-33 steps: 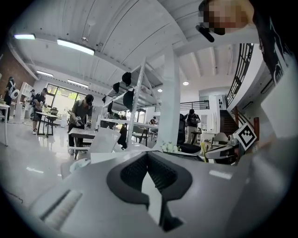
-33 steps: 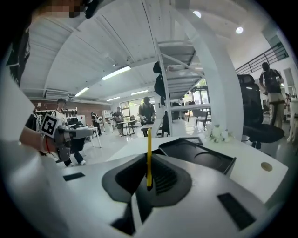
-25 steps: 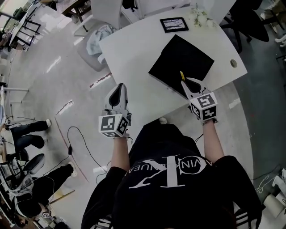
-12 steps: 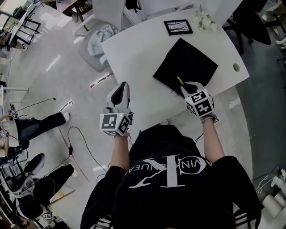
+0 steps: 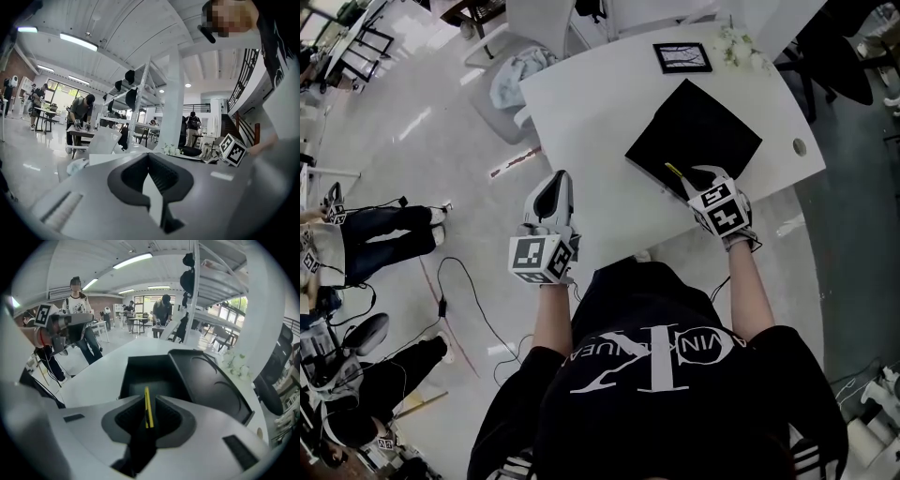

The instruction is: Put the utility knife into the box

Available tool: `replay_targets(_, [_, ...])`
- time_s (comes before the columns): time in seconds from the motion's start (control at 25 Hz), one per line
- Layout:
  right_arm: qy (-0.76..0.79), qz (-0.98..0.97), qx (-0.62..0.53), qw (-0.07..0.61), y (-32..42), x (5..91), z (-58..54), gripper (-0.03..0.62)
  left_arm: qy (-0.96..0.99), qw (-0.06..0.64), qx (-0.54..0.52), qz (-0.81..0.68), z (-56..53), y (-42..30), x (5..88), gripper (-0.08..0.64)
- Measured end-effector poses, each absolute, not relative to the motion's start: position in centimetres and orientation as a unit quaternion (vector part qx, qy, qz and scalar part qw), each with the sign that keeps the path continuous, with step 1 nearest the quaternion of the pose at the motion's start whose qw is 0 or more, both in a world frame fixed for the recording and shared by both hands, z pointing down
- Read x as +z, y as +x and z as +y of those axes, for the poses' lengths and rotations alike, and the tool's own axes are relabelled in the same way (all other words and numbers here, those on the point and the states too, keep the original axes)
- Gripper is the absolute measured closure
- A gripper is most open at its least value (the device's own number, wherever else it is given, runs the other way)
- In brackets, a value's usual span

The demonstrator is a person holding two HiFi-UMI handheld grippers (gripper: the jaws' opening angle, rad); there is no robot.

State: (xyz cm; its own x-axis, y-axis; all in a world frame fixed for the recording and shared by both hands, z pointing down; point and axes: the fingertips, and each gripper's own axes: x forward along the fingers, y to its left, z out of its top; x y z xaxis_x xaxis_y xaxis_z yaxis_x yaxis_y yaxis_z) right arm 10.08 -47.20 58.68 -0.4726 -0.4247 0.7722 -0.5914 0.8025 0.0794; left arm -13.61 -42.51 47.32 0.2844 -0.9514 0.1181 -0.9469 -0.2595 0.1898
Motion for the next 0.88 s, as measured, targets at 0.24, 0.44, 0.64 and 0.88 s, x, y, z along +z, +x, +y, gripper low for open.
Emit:
replay_targets(0.24, [0.322, -0.867, 0.086, 0.370, 10.7, 55.9, -47.8, 0.543, 0.794, 0.110, -0.015, -0.598, -42.2, -12.7, 47.2, 0.549])
replay_targets(0.44, [0.352, -0.882, 0.093, 0.299, 11.3, 52.9, -48.4, 0.571, 0.795, 0.103, -0.015, -0.597, -42.1, -12.2, 46.6, 0.549])
replay_targets(0.64, [0.365, -0.892, 0.091, 0.252, 11.6, 50.8, -48.9, 0.574, 0.793, 0.094, -0.016, -0.602, -42.3, -12.3, 46.1, 0.549])
replay_targets(0.88, [0.367, -0.906, 0.084, 0.191, 11.4, 48.0, -48.8, 0.574, 0.792, 0.083, -0.023, -0.605, -42.4, -12.6, 45.0, 0.549])
